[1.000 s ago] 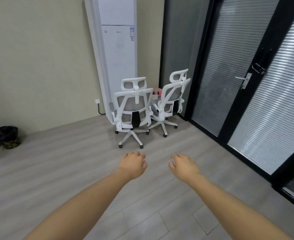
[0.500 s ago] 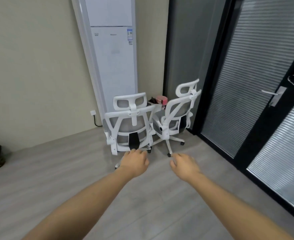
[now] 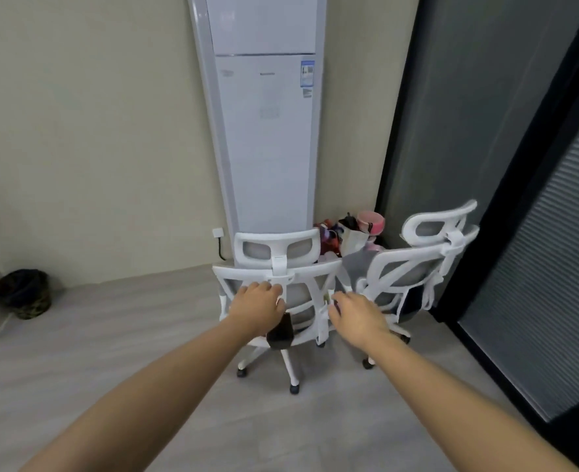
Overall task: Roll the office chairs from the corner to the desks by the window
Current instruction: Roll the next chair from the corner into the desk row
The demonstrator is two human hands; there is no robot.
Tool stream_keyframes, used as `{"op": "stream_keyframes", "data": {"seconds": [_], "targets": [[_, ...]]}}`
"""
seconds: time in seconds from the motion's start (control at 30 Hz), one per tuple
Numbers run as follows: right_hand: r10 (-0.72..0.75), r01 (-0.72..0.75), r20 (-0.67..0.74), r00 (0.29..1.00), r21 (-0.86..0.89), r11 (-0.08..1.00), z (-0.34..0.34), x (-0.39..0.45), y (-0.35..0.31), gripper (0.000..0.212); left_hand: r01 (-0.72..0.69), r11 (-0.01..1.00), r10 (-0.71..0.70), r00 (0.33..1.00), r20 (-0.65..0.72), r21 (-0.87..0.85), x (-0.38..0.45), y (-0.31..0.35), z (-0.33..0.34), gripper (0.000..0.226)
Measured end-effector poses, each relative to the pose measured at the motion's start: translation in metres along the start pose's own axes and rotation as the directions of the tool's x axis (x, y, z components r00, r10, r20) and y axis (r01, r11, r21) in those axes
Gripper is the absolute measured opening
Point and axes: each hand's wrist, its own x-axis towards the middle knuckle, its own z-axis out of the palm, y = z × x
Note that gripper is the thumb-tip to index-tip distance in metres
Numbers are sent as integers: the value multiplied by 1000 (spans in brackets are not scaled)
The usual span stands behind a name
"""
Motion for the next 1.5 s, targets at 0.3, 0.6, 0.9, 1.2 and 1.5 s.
{"op": "stream_keyframes", "data": {"seconds": [0.3, 0.6, 0.9, 1.2, 1.5], "targets": [[-100, 100, 18, 995, 10, 995, 30, 187, 18, 35, 26, 999, -29, 996, -81, -46, 172, -50, 21, 39], [-253, 253, 2, 967, -17, 967, 58, 331, 27, 36, 91, 995, -93, 995, -44, -48, 293, -104, 45, 35], [-446, 446, 4, 895, -47, 894, 107, 389, 36, 54, 159, 987, -163, 976, -147, -37, 306, -116, 69, 52], [-558, 552, -91, 825, -83, 829, 112, 377, 48, 52, 232, 973, -229, 943, -241, -13, 278, -89, 78, 40], [-680, 680, -44, 732, -26, 733, 113, 310, 53, 47, 344, 939, -339, 918, -208, -11, 187, -43, 80, 41]]}}
